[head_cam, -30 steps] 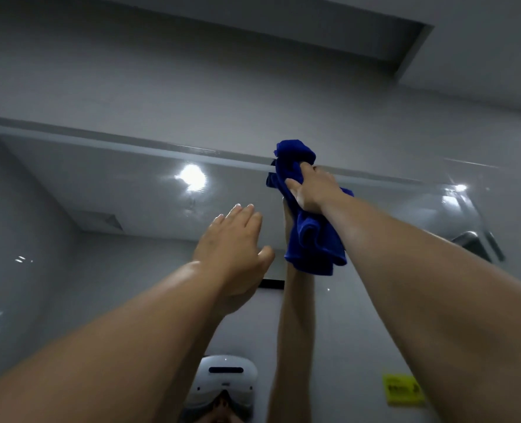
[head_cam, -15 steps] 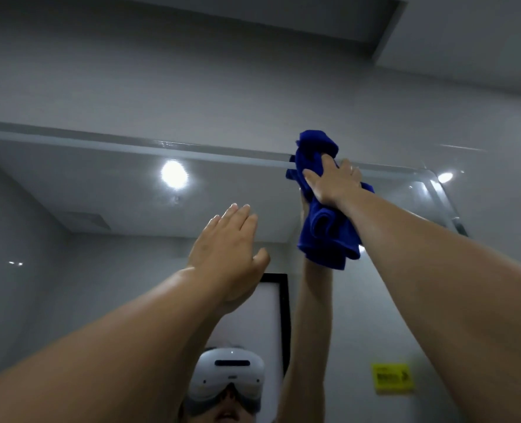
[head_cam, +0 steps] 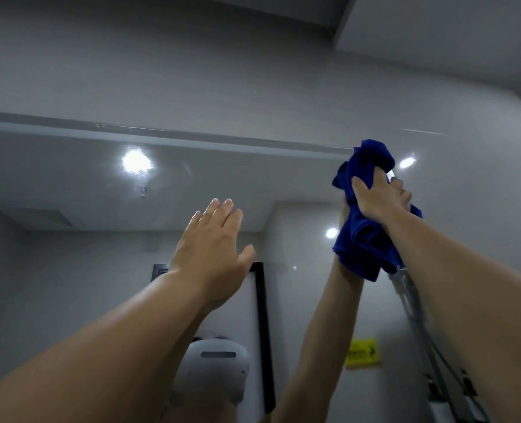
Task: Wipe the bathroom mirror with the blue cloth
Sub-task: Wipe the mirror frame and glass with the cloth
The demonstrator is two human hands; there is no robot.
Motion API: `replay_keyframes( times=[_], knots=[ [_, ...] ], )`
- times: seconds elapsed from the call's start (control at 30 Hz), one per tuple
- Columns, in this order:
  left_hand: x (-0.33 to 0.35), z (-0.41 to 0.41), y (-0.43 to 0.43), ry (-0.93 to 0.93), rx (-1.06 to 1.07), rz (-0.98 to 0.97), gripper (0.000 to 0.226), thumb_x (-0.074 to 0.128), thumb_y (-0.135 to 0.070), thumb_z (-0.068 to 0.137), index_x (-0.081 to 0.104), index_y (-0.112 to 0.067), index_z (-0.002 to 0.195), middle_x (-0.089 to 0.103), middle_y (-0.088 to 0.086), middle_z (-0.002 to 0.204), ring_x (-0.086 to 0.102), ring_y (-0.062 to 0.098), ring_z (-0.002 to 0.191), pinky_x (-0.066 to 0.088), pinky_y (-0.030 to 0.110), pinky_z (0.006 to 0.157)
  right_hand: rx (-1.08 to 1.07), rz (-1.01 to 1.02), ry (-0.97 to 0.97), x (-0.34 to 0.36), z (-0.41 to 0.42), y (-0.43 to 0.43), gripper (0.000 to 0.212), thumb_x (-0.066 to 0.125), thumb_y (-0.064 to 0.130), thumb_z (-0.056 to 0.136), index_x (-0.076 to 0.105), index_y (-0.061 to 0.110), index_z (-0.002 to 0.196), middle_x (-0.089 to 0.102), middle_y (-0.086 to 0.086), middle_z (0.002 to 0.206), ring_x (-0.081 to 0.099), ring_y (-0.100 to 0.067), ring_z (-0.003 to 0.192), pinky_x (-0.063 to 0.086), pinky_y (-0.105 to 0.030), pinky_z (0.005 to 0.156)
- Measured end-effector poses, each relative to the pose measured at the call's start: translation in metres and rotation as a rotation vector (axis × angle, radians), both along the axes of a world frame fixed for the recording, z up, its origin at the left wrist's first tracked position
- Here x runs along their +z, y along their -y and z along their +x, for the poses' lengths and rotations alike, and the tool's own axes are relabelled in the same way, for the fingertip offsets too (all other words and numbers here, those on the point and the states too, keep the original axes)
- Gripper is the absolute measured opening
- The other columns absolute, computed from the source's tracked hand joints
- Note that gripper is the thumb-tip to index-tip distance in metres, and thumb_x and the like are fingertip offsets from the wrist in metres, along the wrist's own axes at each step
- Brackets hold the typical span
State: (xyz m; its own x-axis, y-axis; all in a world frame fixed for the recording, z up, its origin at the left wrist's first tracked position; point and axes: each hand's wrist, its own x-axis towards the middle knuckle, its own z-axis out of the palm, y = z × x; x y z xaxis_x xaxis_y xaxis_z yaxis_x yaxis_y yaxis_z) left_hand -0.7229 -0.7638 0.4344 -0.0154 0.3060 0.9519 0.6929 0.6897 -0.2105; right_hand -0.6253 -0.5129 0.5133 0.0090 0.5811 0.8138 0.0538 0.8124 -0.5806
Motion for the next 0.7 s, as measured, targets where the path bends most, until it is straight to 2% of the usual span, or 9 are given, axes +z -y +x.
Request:
replay_keyframes(
  times=[0.17,0.27,0.43,0.7],
  knots=[
    [-0.001,0.000,0.001,0.033,-0.022,-0.009,0.065,0.037,-0.039,0.092,0.013,-0.016,0.148,0.003,0.000,0.158,-0.006,0.014,0.145,-0.002,0.031,0.116,-0.051,-0.184,-0.194,-0.031,-0.017,0.018,0.055,0.031,0.044,0.095,0.021,0.026,0.146,0.023,-0.016,0.150,0.024,-0.041,0.133,0.016,-0.052,0.112],
    [-0.003,0.002,0.011,0.057,-0.045,-0.032,0.067,0.037,-0.038,0.092,0.010,-0.015,0.149,0.003,-0.001,0.158,-0.005,0.013,0.145,-0.001,0.029,0.116,-0.063,-0.230,-0.219,-0.039,-0.027,0.044,0.051,0.033,0.038,0.096,0.026,0.026,0.145,0.021,-0.013,0.152,0.021,-0.039,0.135,0.013,-0.054,0.111],
    [-0.011,-0.004,0.059,0.064,-0.051,0.068,0.066,0.038,-0.031,0.091,0.010,-0.013,0.148,0.007,0.002,0.158,-0.001,0.013,0.145,0.000,0.029,0.116,-0.059,-0.156,-0.183,-0.036,-0.044,0.099,0.048,0.033,0.034,0.097,0.028,0.025,0.144,0.018,-0.010,0.154,0.018,-0.039,0.137,0.013,-0.056,0.110],
    [-0.040,-0.027,0.175,0.120,0.089,0.132,0.066,0.041,-0.031,0.092,0.012,-0.013,0.148,0.012,0.002,0.157,0.003,0.015,0.145,0.005,0.031,0.116,0.001,0.073,-0.111,-0.033,-0.088,0.227,0.043,0.033,0.034,0.099,0.033,0.024,0.141,0.021,-0.009,0.153,0.015,-0.038,0.138,0.011,-0.059,0.110]
  ],
)
